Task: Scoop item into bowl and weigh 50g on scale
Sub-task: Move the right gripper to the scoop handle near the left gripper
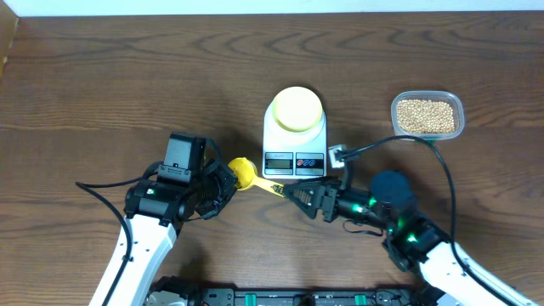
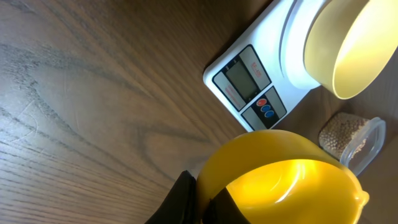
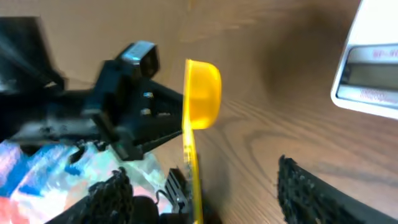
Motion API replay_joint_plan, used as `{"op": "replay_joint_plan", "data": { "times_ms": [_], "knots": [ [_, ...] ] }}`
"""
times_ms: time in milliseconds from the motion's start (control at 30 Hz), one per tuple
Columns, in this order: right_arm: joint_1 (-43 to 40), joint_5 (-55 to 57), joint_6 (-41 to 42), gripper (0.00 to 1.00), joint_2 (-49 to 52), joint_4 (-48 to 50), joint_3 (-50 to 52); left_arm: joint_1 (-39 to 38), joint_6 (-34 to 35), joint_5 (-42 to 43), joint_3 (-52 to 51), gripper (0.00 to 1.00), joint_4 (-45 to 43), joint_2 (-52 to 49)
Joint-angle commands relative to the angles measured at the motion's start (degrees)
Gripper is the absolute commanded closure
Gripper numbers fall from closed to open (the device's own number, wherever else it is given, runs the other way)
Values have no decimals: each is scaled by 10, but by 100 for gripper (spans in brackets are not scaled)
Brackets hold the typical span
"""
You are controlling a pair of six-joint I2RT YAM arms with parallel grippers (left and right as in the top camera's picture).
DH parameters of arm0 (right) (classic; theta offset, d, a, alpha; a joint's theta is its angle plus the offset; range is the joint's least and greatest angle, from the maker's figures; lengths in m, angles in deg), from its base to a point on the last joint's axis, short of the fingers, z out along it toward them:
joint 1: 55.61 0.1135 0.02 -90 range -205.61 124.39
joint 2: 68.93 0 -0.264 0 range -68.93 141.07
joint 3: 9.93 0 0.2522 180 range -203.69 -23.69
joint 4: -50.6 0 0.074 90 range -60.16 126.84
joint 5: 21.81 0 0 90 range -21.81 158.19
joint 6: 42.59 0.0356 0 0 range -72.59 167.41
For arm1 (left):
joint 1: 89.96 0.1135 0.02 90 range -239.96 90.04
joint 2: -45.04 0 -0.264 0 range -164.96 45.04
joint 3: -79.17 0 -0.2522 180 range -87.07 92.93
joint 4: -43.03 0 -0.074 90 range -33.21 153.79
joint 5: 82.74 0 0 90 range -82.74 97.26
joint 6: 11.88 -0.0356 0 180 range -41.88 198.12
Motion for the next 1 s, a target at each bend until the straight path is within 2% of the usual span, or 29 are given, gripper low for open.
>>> {"op": "replay_joint_plan", "data": {
  "times_ms": [0,233,367,467,700,967],
  "knots": [
    [25,60,60,31,34,13,-8,-2,20,-1,-1,93,0,0],
    [33,66,76,37,54,61,-8,-22,20,-5,-1,93,-5,-3],
    [33,65,80,44,54,61,-8,-49,43,-6,-1,93,-31,-14],
    [33,62,82,53,54,61,-8,-65,48,-6,-1,93,-54,-21],
    [33,61,96,62,54,61,-8,-74,48,-16,-1,93,-56,-30],
    [33,52,95,78,54,61,-8,-74,47,-16,-1,93,-56,-33]
  ]
}}
